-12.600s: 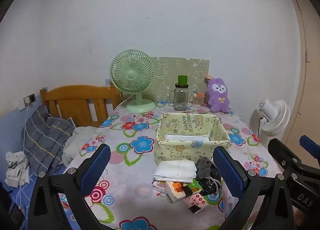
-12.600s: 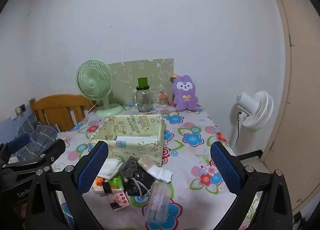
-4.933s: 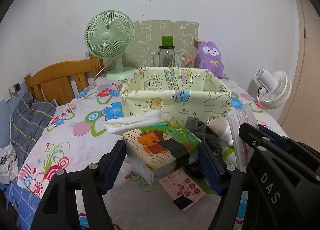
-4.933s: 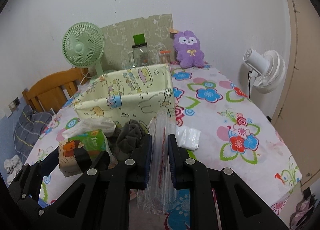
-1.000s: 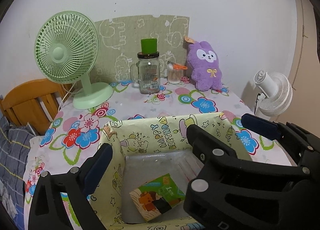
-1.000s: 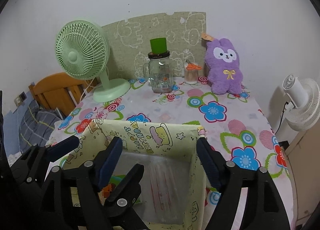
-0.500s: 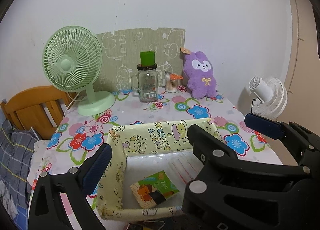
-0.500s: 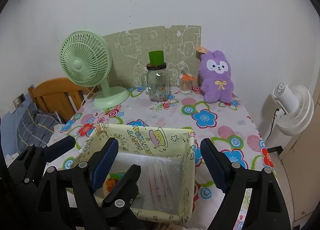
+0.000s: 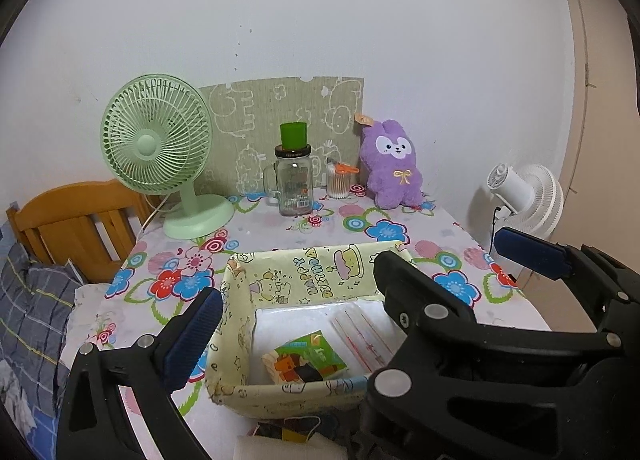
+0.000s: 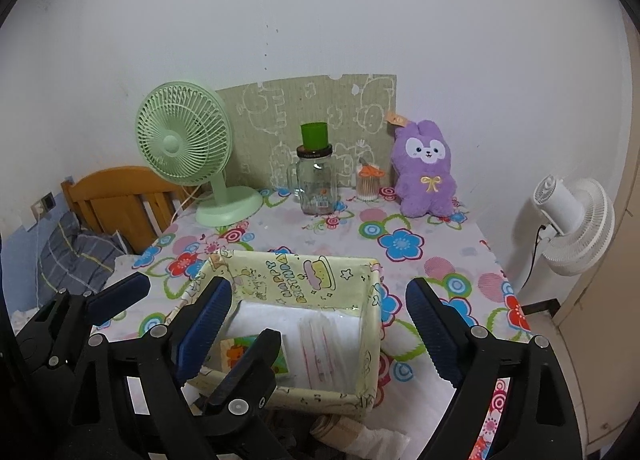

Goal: Organize soft objects
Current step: 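Withdraw both open tools from the box back toward the pile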

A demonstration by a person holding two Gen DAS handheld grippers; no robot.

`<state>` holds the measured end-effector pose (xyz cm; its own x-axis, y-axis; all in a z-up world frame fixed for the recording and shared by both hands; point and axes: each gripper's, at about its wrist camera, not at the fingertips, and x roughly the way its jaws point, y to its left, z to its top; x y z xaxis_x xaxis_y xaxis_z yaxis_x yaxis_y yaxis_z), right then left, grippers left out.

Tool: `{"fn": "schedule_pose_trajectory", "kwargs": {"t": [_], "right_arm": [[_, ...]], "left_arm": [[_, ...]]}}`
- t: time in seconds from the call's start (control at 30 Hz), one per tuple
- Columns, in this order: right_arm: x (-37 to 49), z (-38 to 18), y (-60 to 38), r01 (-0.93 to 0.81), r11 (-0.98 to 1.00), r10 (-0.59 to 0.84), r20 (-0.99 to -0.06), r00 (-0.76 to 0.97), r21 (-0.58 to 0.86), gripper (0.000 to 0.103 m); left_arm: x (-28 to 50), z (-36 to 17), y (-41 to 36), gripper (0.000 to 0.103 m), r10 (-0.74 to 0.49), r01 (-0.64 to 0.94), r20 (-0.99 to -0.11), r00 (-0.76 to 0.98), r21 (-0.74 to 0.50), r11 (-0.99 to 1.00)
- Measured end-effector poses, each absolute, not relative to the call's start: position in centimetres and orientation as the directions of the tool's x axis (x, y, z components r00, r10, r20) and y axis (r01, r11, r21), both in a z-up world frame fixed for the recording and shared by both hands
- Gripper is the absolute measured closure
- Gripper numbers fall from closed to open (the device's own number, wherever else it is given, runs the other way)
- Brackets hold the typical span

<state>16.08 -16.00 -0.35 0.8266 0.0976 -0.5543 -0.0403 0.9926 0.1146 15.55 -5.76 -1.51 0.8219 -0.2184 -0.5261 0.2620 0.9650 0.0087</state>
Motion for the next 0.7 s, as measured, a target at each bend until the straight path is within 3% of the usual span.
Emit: {"fn": "schedule_pose_trajectory", "kwargs": {"t": [0.7], "right_arm": [[11.4,-0.4,-15.5,-0.029,0.994,0.083,-0.539,0.838,0.108,0.010]], "left_arm": [[11.1,-1.9,-5.1,0.000,-0.226,0.264,-0.507,0.832,0.004,0.964]]}}
